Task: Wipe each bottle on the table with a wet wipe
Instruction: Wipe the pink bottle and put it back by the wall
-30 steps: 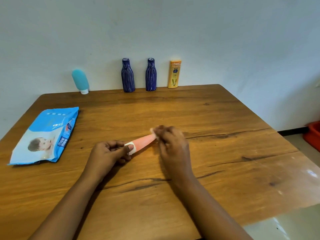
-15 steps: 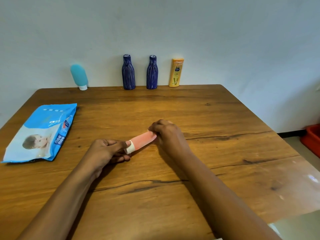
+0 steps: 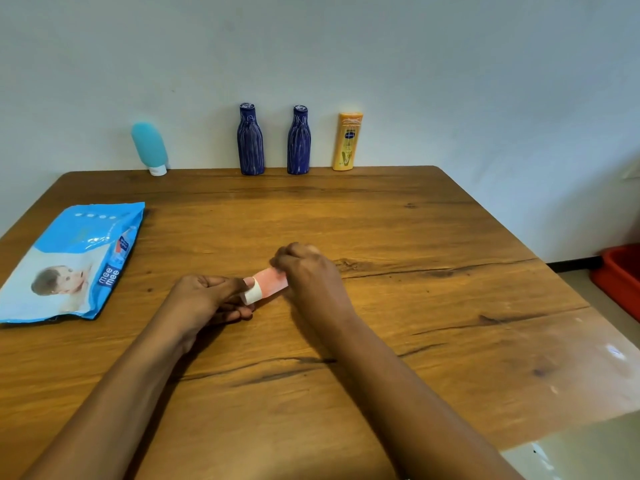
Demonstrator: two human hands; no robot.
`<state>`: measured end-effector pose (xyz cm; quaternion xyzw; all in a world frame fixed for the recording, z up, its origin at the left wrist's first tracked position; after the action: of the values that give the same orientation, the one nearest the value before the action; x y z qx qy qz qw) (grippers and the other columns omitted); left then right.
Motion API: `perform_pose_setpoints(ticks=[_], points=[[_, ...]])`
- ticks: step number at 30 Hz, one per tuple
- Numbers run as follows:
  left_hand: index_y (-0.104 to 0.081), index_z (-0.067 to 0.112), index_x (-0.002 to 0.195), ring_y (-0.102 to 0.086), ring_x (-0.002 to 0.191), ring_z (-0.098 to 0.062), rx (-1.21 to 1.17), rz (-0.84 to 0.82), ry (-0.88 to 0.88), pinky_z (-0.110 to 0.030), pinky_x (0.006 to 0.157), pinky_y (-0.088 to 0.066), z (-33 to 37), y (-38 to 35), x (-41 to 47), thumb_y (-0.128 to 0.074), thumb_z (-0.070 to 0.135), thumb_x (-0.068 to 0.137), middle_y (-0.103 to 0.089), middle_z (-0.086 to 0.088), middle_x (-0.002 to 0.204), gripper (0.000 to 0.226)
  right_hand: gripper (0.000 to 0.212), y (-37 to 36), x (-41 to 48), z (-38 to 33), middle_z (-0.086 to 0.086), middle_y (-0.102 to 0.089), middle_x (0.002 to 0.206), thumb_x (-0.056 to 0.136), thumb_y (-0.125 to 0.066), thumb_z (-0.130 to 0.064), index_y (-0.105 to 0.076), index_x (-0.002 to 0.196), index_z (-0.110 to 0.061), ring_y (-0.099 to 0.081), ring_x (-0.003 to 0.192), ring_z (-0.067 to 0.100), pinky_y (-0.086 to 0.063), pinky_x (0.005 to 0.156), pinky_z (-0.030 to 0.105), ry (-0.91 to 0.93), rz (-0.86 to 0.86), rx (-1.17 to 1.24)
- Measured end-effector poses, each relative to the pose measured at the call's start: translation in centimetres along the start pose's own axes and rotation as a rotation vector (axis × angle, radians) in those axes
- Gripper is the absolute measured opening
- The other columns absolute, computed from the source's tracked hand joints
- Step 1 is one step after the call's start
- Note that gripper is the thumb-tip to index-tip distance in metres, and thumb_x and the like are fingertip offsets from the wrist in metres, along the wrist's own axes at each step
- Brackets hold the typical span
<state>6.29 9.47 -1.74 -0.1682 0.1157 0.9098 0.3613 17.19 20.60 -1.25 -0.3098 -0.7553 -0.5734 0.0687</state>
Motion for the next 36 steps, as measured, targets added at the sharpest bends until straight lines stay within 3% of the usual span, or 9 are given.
perform_pose_setpoints(ticks=[9, 13, 16, 18, 22, 26, 30, 32, 36], points=[[-0.069, 0.002, 0.082, -0.063, 0.045, -0.014, -0.01, 0.035, 0.025, -0.014, 0.044, -0.051, 0.1, -0.2, 0.0, -0.069, 0.02, 0.083, -0.07, -0.021, 0.066, 0.018, 0.031, 0.4, 0.9, 1.3, 0.007, -0.063, 0.11, 0.084, -0.057, 0.003, -0.066, 0.112, -0.007, -0.056, 0.1, 0.023, -0.047, 0.082, 0.033, -0.159, 0.052, 0.011], [-0.068, 0.003, 0.082, -0.065, 0.047, -0.014, -0.027, 0.023, 0.025, -0.014, 0.044, -0.051, 0.1, -0.1, 0.0, -0.071, 0.019, 0.082, -0.07, -0.019, 0.064, 0.016, 0.025, 0.9, 0.0, 4.6, 0.008, -0.068, 0.103, 0.086, -0.055, -0.002, -0.07, 0.104, -0.01, -0.061, 0.094, 0.021, -0.045, 0.081, 0.03, -0.323, -0.073, 0.027], [-0.067, 0.004, 0.083, -0.067, 0.05, -0.016, -0.091, -0.014, 0.025, -0.015, 0.045, -0.052, 0.2, 0.2, -0.2, -0.069, 0.016, 0.082, -0.07, -0.017, 0.066, 0.012, 0.021, 1.9, -0.5, 6.3, 0.004, -0.07, 0.099, 0.088, -0.056, -0.002, -0.071, 0.101, -0.009, -0.064, 0.091, 0.017, -0.051, 0.086, 0.032, -0.723, 0.063, 0.591], [-0.065, 0.003, 0.087, -0.068, 0.052, -0.017, -0.197, -0.048, 0.02, -0.016, 0.046, -0.054, 0.3, 0.7, -0.4, -0.065, 0.014, 0.084, -0.071, -0.018, 0.069, 0.012, 0.016, 2.5, -0.3, 5.6, 0.009, -0.07, 0.096, 0.088, -0.059, -0.003, -0.071, 0.097, -0.011, -0.064, 0.089, 0.023, -0.054, 0.084, 0.045, -0.83, 0.174, 0.988], [-0.062, 0.008, 0.094, -0.07, 0.057, -0.016, -0.477, -0.069, -0.013, -0.016, 0.048, -0.054, 0.5, 1.9, -0.6, -0.055, 0.014, 0.088, -0.072, -0.016, 0.071, 0.011, 0.02, 4.1, 1.7, 2.4, 0.0, -0.069, 0.102, 0.089, -0.058, -0.006, -0.07, 0.098, -0.019, -0.063, 0.098, 0.015, -0.055, 0.084, 0.036, -0.769, 0.208, 1.185], [-0.06, 0.009, 0.091, -0.068, 0.053, -0.013, -0.576, -0.073, -0.05, -0.015, 0.046, -0.052, 0.8, 1.9, -1.1, -0.047, 0.013, 0.093, -0.071, -0.014, 0.065, 0.014, 0.023, 5.5, 4.0, -0.9, -0.007, -0.066, 0.105, 0.088, -0.06, -0.006, -0.07, 0.105, -0.017, -0.058, 0.096, 0.0, -0.051, 0.086, 0.019, -0.374, 0.25, 0.766], [-0.06, 0.008, 0.091, -0.068, 0.052, -0.013, -0.582, -0.061, -0.069, -0.014, 0.046, -0.052, 0.8, 2.2, -1.3, -0.046, 0.014, 0.094, -0.071, -0.014, 0.065, 0.015, 0.027, 5.3, 4.6, -2.6, 0.004, -0.065, 0.109, 0.085, -0.06, 0.001, -0.068, 0.109, -0.009, -0.058, 0.102, 0.013, -0.049, 0.088, 0.022, -0.026, 0.266, 0.354], [-0.06, 0.008, 0.091, -0.068, 0.052, -0.013, -0.584, -0.057, -0.078, -0.014, 0.045, -0.051, 0.7, 2.2, -1.2, -0.046, 0.013, 0.094, -0.07, -0.014, 0.063, 0.016, 0.028, 5.0, 4.3, -2.0, 0.004, -0.065, 0.109, 0.085, -0.06, 0.001, -0.068, 0.11, -0.009, -0.058, 0.102, 0.013, -0.048, 0.088, 0.02, -0.025, 0.265, 0.335], [-0.059, 0.007, 0.091, -0.068, 0.052, -0.012, -0.621, -0.049, -0.091, -0.014, 0.044, -0.051, 0.6, 2.2, -1.2, -0.045, 0.014, 0.094, -0.07, -0.013, 0.063, 0.016, 0.021, 4.1, 3.1, -0.5, -0.001, -0.067, 0.101, 0.087, -0.061, -0.002, -0.07, 0.104, -0.01, -0.058, 0.086, -0.001, -0.045, 0.077, 0.007, -0.284, 0.221, 0.604]])
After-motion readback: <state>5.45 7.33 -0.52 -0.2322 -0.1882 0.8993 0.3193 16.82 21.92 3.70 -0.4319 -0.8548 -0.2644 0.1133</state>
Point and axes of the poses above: each hand's wrist, its own x-axis towards the middle knuckle, its own y-axis out of the back of the hand, z = x × y, the point moved 2 cm from there along x, towards the middle knuckle
